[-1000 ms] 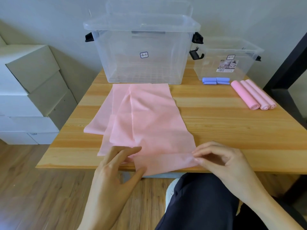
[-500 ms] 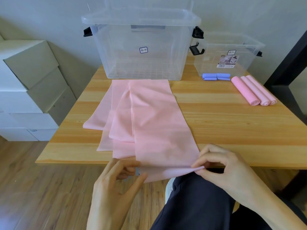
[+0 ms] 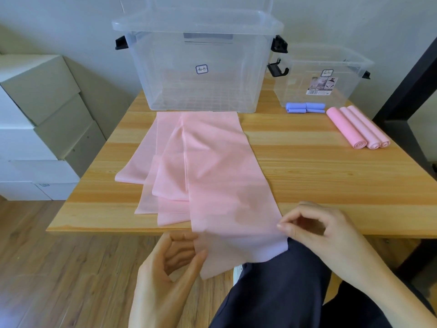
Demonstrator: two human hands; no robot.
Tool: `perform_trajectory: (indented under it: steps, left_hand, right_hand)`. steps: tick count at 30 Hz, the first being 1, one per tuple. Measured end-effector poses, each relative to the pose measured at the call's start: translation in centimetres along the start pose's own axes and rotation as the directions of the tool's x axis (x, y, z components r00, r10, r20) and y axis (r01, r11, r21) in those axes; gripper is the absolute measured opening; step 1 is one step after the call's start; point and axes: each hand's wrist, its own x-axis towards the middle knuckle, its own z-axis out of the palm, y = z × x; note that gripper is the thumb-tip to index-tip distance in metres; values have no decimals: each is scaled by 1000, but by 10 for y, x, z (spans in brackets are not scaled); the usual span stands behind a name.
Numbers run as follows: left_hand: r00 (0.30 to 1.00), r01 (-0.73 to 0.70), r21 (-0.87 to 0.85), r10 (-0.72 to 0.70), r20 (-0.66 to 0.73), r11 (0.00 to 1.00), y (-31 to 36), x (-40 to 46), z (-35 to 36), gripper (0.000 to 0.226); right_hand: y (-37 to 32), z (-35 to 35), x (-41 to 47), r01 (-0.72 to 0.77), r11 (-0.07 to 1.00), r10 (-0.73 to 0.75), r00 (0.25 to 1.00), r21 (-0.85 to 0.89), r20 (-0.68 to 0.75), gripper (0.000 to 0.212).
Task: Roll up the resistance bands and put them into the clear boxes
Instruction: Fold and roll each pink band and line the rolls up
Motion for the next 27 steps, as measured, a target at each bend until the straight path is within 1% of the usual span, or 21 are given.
perform_trajectory:
  steps: [3, 5, 6, 8, 10, 14, 19, 21, 24, 27]
  left_hand:
    - [1000, -30, 86, 29, 10, 996, 8, 5, -7, 24]
    - [999, -31, 106, 30, 10, 994, 16, 11, -12, 33]
    - [999, -25, 99, 22, 24, 995, 21, 15, -14, 34]
    - [997, 0, 60, -5, 76, 998, 32, 23, -14, 28]
    - [992, 29, 35, -33, 125, 999, 41, 33, -13, 28]
    - [974, 90, 108, -111, 199, 990, 58, 64, -11, 33]
    - [956, 131, 193, -175, 233, 972, 72, 114, -12, 40]
    - [953, 153, 211, -201, 227, 965, 74, 133, -13, 43]
    - [940, 231, 173, -266, 215, 957, 74, 158, -14, 45]
    - [921, 304, 95, -318, 225, 948, 74, 179, -11, 45]
  right_hand:
    - [2, -3, 11, -12, 1000, 13, 999, 11, -49, 12]
    - [1, -5, 23, -25, 1000, 26, 996, 13, -83, 12]
    - [1, -5, 31, -31, 999, 32, 995, 12, -100, 11]
    - [4, -5, 50, -45, 999, 44, 990, 0, -131, 11]
    - [8, -3, 70, -65, 998, 61, 985, -19, -159, 10]
    - [14, 1, 105, -102, 993, 89, 972, -53, -217, 11]
    - [16, 9, 141, -126, 980, 90, 969, -151, -228, 12]
    - [15, 11, 152, -131, 976, 88, 967, -175, -238, 13]
    - [13, 16, 167, -147, 966, 91, 964, -213, -249, 14]
    - [14, 20, 182, -175, 948, 101, 958, -267, -268, 19]
